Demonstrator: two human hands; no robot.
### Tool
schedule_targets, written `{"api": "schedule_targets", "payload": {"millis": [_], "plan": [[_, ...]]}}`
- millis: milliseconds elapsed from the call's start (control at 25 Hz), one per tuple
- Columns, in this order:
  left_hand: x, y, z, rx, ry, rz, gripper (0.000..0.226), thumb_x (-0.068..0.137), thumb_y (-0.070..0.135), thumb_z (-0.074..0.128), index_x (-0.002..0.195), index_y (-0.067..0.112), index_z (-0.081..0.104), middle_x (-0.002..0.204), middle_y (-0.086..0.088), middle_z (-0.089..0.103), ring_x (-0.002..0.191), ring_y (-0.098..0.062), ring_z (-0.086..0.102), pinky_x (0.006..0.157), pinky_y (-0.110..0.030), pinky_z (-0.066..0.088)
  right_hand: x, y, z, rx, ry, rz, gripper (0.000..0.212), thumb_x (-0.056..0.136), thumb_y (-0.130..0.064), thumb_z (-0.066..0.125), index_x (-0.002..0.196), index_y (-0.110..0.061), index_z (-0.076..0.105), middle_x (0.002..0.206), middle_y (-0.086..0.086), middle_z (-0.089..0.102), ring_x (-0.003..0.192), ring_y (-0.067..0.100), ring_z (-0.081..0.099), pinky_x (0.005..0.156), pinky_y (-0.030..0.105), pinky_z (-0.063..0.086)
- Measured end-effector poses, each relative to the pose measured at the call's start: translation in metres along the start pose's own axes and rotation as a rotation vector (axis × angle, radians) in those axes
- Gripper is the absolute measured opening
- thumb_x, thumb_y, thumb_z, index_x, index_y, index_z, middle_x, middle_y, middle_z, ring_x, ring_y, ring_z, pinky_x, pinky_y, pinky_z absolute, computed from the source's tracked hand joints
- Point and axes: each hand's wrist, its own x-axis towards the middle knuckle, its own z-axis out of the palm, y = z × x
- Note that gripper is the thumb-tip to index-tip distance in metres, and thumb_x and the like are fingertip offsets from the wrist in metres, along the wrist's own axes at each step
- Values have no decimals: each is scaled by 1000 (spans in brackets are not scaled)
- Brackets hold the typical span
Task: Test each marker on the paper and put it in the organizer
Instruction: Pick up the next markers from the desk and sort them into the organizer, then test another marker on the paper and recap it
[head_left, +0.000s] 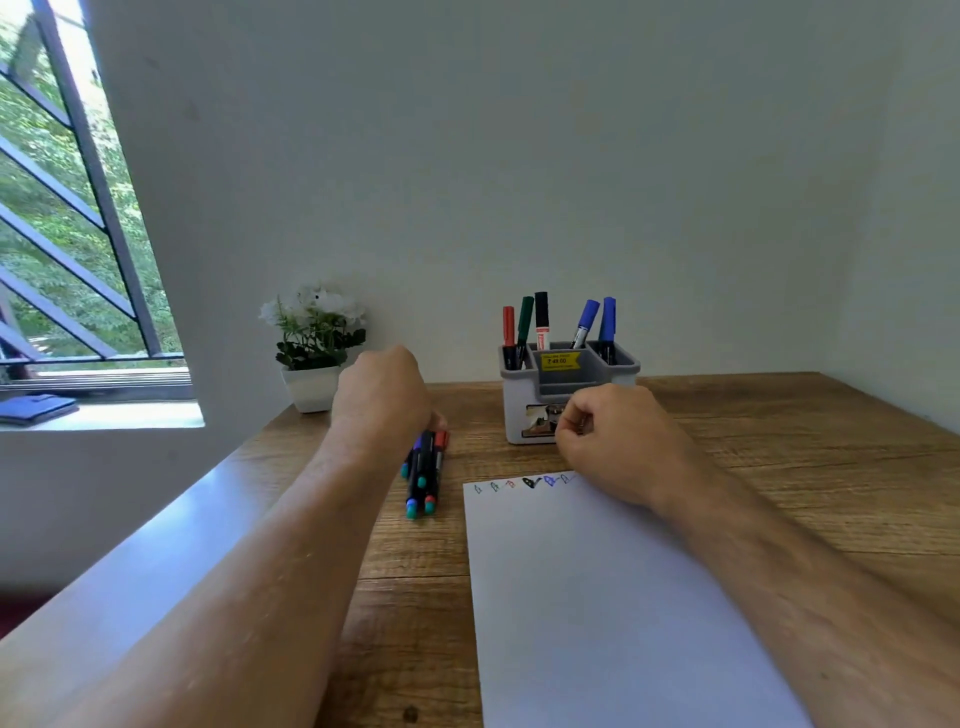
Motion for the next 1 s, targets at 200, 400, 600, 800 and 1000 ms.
{"api": "schedule_targets", "payload": {"millis": [200,400,600,800,1000], "plan": [[-3,5,9,79,-41,-18,57,59,55,88,68,17,46,69,-4,53,72,-24,57,59,-34,51,1,0,1,2,5,-15,15,85,-21,63,72,-28,64,75,-14,65,71,0,58,54,17,40],[-3,14,23,99,-65,-4,58,63,49,88,70,16,41,66,-3,46,67,-20,51,50,-33,43,0,0,1,10,6,-21,17,85,-21,64,70,-29,62,74,-16,63,70,0,58,53,16,38],[-3,19,29,84,-48,10,47,68,46,86,80,19,50,64,-3,45,60,-19,47,43,-31,38,1,0,2,-1,4,-27,19,85,-22,64,68,-30,60,74,-15,63,71,-1,57,54,16,38],[-4,21,33,60,-77,11,56,63,56,85,73,19,45,67,-2,50,63,-20,53,53,-32,48,1,-1,4,4,-12,-34,17,87,-23,64,72,-31,60,78,-13,64,73,0,58,55,16,38],[-8,24,34,34,-56,38,36,80,44,77,92,14,61,73,-2,55,66,-19,57,55,-30,49,2,1,5,19,-10,-31,13,87,-23,64,76,-29,64,80,-12,66,75,2,60,58,19,44]]}}
